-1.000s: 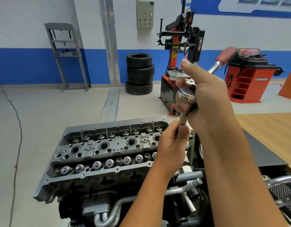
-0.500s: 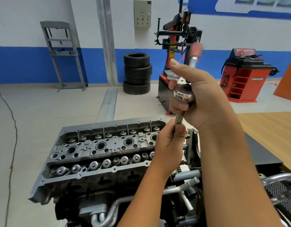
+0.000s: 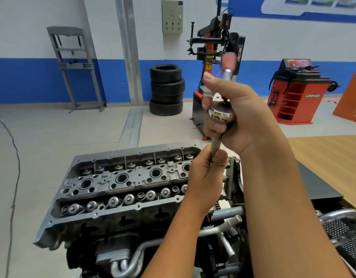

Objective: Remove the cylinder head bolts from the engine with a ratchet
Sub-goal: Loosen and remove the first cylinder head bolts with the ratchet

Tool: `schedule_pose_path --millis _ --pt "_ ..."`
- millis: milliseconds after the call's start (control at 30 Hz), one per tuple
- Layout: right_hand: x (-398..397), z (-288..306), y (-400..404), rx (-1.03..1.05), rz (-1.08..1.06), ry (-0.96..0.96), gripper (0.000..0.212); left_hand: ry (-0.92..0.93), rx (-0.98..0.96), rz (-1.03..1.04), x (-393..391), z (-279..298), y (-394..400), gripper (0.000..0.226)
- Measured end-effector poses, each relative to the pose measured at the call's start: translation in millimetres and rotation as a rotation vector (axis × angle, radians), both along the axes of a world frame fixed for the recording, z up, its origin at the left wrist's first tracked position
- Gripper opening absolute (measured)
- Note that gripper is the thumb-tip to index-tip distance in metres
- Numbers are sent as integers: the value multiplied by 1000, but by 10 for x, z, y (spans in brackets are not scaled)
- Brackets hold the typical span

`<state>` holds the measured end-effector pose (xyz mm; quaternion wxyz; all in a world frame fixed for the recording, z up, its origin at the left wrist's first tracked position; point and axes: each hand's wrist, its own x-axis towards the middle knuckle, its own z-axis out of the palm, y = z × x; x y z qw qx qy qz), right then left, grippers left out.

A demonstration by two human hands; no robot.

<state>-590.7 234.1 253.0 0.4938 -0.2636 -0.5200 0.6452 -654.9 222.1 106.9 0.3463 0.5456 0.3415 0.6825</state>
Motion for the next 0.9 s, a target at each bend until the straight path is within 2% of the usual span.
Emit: schedule_pose_path --millis 33,67,100,200,267,300,367,433,467,500,600,700,733,800,867,900 --pt "19 4 11 -5 56 -12 32 8 -10 7 1 2 3 47" --pt "6 -9 5 -10 51 17 32 8 -2 22 1 1 7 41" --pt "-32 -36 -15 -8 -6 70 32 8 3 26 -3 -3 13 31" --pt "-169 -154 -93 57 -336 264 37 44 -14 47 -5 -53 66 36" --pt "-164 -186 -80 70 -440 316 34 44 -24 47 9 -51 66 35" --pt "-130 -170 -59 55 -403 284 32 25 -21 49 20 -48 62 34" --pt "-32 -92 -9 20 -172 131 31 11 1 35 13 -11 21 30" --pt "40 -24 21 9 59 10 34 7 -8 5 6 -22 9 57" --pt "47 -21 30 13 102 1 34 0 -23 5 -2 -20 0 67" --pt "29 -35 26 11 85 25 32 -6 -19 11 -6 -25 2 67" --pt "-95 -151 -62 56 -235 211 35 11 -8 49 -6 -43 30 38" --pt "-184 -224 -101 102 -503 347 31 39 -37 58 -2 -58 54 42" --pt "-172 -204 -90 89 -488 321 28 29 -30 41 -4 -60 55 40" --pt "-71 -123 -36 58 -257 165 20 12 -13 21 -4 -28 24 34" --pt "69 -29 15 4 18 60 20 44 -30 30 0 -22 23 61" --pt "119 -15 30 -11 83 59 22 58 -35 34 4 -37 31 69"
